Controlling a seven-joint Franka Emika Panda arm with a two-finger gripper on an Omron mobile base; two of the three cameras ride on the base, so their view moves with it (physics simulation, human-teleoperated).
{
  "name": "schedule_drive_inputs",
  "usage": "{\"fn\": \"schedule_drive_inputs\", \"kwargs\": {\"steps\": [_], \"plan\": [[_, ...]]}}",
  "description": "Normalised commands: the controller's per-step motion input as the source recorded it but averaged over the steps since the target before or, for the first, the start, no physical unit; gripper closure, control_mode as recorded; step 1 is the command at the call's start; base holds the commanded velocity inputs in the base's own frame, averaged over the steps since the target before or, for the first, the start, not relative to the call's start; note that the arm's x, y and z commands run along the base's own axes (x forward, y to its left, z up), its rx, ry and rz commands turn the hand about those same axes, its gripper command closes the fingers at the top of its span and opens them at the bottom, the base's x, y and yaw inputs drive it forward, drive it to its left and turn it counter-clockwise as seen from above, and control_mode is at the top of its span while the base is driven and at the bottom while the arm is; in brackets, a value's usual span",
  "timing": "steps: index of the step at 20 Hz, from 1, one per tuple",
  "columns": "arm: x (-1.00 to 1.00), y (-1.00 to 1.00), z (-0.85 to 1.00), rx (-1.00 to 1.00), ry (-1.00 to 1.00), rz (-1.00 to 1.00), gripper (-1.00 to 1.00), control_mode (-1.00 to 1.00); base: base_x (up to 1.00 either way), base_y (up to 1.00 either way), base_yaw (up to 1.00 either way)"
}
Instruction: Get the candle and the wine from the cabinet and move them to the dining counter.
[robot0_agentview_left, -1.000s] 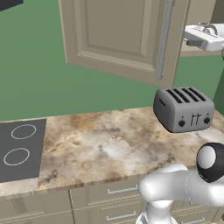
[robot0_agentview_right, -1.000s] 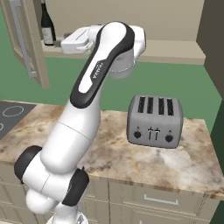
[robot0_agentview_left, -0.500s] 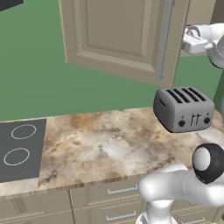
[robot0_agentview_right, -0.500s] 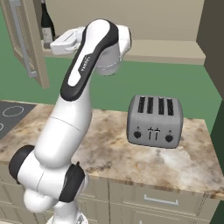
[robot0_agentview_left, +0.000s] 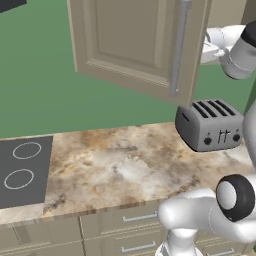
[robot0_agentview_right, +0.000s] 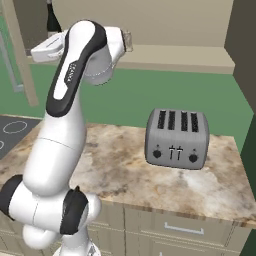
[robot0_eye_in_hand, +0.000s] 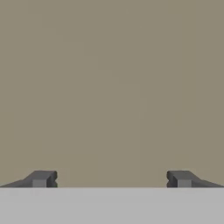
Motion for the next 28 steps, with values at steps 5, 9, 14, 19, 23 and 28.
{"fn": "schedule_drive_inputs", "kwargs": {"steps": [5, 9, 14, 19, 23, 28], "plan": [[-0.65, 0.56, 0.0, 0.0, 0.0, -0.01, -1.0, -1.0, 0.0, 0.0, 0.0], [-0.53, 0.52, 0.0, 0.0, 0.0, -0.07, -1.0, -1.0, 0.0, 0.0, 0.0], [-0.09, 0.49, -0.01, 0.0, 0.0, -0.13, -1.0, -1.0, 0.0, 0.0, 0.0], [0.0, 0.45, -0.01, 0.0, 0.0, -0.14, -1.0, -1.0, 0.0, 0.0, 0.0], [0.0, 0.43, 0.0, 0.0, 0.0, -0.18, -1.0, -1.0, 0.0, 0.0, 0.0], [0.0, 0.38, 0.0, 0.0, 0.0, -0.14, -1.0, -1.0, 0.0, 0.0, 0.0]]}}
